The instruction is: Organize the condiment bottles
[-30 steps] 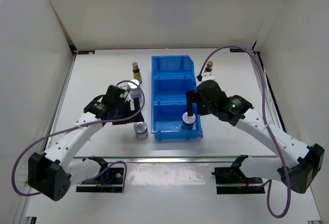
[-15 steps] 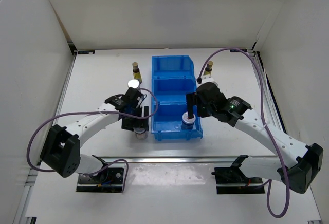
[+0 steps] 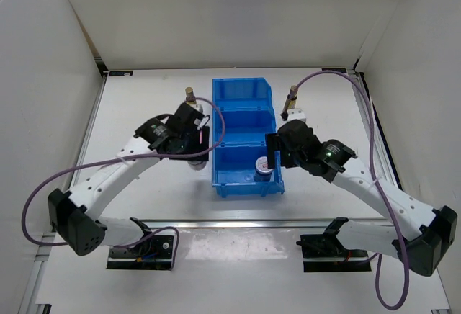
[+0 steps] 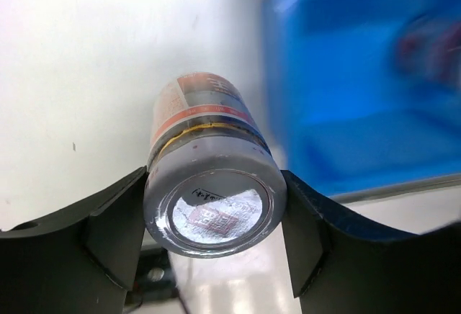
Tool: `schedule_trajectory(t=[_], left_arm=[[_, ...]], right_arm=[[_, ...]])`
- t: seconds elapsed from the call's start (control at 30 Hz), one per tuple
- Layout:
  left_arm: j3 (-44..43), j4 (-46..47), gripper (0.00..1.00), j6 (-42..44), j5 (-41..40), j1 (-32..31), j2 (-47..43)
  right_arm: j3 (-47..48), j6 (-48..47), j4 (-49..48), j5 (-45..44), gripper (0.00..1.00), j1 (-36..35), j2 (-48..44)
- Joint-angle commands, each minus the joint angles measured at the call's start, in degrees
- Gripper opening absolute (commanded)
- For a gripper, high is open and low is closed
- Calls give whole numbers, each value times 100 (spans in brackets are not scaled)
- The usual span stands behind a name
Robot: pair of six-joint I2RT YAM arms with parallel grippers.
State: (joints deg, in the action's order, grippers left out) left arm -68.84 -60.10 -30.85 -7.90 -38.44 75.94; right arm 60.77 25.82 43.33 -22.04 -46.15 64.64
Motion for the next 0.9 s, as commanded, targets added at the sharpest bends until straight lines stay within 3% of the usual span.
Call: schedule_trajectory(t=[0.0,0.17,0.43,0.67,0.87], left_arm=[[-1181,-108,22,-140,-449,-252,-510],[-1869,218,22,105,-467,-604,174],[-2477,429,21,808,587,-604,1887],[-2564,552,28,1344,1026,-604,2381],[-2459,674,27,1398,1423,-604,2513]], right_arm=[[-162,404,-9,-572,100,-26,-434],[-294,582,-9,-793,100,27,-874],[-347,582,246,-977,100,27,-997],[-400,582,351,-1092,100,80,-1050],[-400,582,404,-1205,100,80,-1103]])
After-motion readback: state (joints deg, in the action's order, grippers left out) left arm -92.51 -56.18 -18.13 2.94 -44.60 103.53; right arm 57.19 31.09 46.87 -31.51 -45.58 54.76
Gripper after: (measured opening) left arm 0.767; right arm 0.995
